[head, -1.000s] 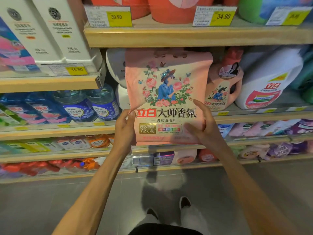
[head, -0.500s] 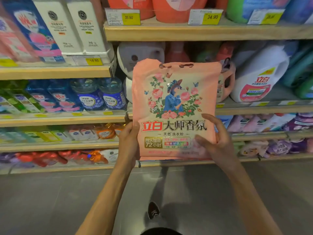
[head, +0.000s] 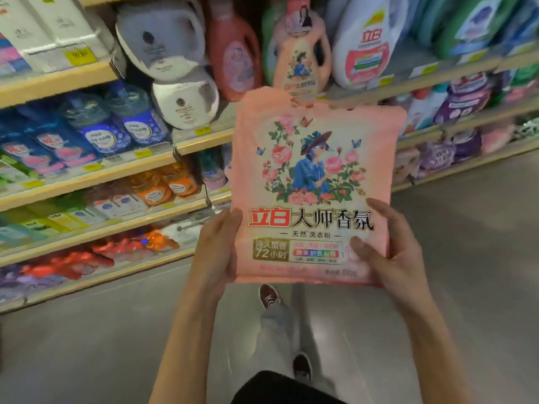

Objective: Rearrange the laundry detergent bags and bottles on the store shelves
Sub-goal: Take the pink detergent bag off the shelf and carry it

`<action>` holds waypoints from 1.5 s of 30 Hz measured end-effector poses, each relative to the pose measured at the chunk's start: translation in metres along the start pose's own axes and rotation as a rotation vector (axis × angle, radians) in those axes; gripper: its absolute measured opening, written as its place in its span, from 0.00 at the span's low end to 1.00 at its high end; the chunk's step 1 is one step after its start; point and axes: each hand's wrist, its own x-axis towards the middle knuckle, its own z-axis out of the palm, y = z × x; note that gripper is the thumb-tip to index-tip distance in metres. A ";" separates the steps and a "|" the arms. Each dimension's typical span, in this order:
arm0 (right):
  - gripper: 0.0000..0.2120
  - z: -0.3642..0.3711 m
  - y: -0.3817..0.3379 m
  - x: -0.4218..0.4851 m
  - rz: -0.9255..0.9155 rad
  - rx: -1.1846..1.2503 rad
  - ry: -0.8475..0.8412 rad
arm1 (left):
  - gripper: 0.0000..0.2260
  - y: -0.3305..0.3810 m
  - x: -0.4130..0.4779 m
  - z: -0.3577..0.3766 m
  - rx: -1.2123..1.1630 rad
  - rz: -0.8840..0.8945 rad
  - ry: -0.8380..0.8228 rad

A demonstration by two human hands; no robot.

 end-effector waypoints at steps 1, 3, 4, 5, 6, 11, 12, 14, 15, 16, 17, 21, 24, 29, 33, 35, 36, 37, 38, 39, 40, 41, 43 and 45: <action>0.28 -0.010 0.002 -0.011 0.015 0.007 0.019 | 0.10 -0.004 -0.007 0.007 0.009 -0.006 -0.024; 0.28 -0.030 0.001 -0.028 0.012 0.011 0.059 | 0.09 -0.013 -0.015 0.022 0.001 -0.012 -0.086; 0.28 -0.039 -0.001 -0.034 0.003 0.012 0.084 | 0.08 -0.017 -0.018 0.030 0.016 -0.003 -0.120; 0.28 -0.049 -0.003 -0.041 0.000 0.015 0.111 | 0.08 -0.021 -0.021 0.038 0.045 0.007 -0.150; 0.28 -0.058 -0.006 -0.047 0.001 0.021 0.138 | 0.08 -0.025 -0.023 0.045 0.076 0.023 -0.177; 0.27 -0.099 -0.016 -0.069 -0.012 0.039 0.241 | 0.10 -0.039 -0.032 0.087 0.134 0.102 -0.302; 0.27 -0.107 -0.018 -0.071 -0.007 0.041 0.254 | 0.09 -0.041 -0.032 0.095 0.151 0.124 -0.312; 0.27 -0.124 -0.021 -0.070 0.001 0.041 0.267 | 0.09 -0.045 -0.033 0.112 0.175 0.154 -0.316; 0.27 -0.131 -0.021 -0.069 0.007 0.046 0.271 | 0.09 -0.046 -0.032 0.120 0.188 0.165 -0.316; 0.27 -0.139 -0.021 -0.066 0.015 0.052 0.274 | 0.09 -0.047 -0.031 0.130 0.199 0.176 -0.318; 0.27 -0.148 -0.021 -0.061 0.020 0.060 0.274 | 0.09 -0.047 -0.028 0.141 0.203 0.185 -0.317; 0.27 -0.192 -0.022 -0.032 0.002 0.065 0.279 | 0.10 -0.045 -0.015 0.191 0.192 0.201 -0.335; 0.27 -0.236 -0.029 -0.009 0.000 0.066 0.294 | 0.09 -0.044 -0.003 0.240 0.166 0.173 -0.355; 0.27 -0.320 -0.048 0.020 -0.005 0.032 0.352 | 0.10 -0.044 0.008 0.340 0.130 0.164 -0.430; 0.27 -0.386 -0.064 0.032 -0.016 0.041 0.418 | 0.11 -0.047 0.011 0.418 0.144 0.184 -0.478; 0.28 -0.417 -0.067 0.035 -0.014 0.047 0.459 | 0.12 -0.049 0.010 0.457 0.152 0.176 -0.496; 0.28 -0.434 -0.068 0.036 -0.014 0.055 0.491 | 0.13 -0.049 0.010 0.477 0.154 0.167 -0.520; 0.28 -0.451 -0.068 0.038 -0.011 0.068 0.521 | 0.13 -0.049 0.009 0.498 0.159 0.157 -0.550; 0.27 -0.468 -0.068 0.040 -0.005 0.076 0.546 | 0.12 -0.051 0.009 0.517 0.168 0.149 -0.577; 0.28 -0.484 -0.068 0.041 0.002 0.078 0.567 | 0.11 -0.051 0.006 0.536 0.181 0.151 -0.599; 0.28 -0.501 -0.069 0.044 0.003 0.084 0.588 | 0.11 -0.052 0.006 0.556 0.197 0.164 -0.618; 0.28 -0.519 -0.070 0.046 0.001 0.098 0.606 | 0.10 -0.053 0.005 0.576 0.217 0.183 -0.639; 0.28 -0.554 -0.072 0.052 -0.007 0.125 0.620 | 0.10 -0.057 0.003 0.616 0.246 0.209 -0.657; 0.27 -0.592 -0.074 0.059 -0.020 0.141 0.628 | 0.10 -0.064 0.000 0.657 0.247 0.227 -0.661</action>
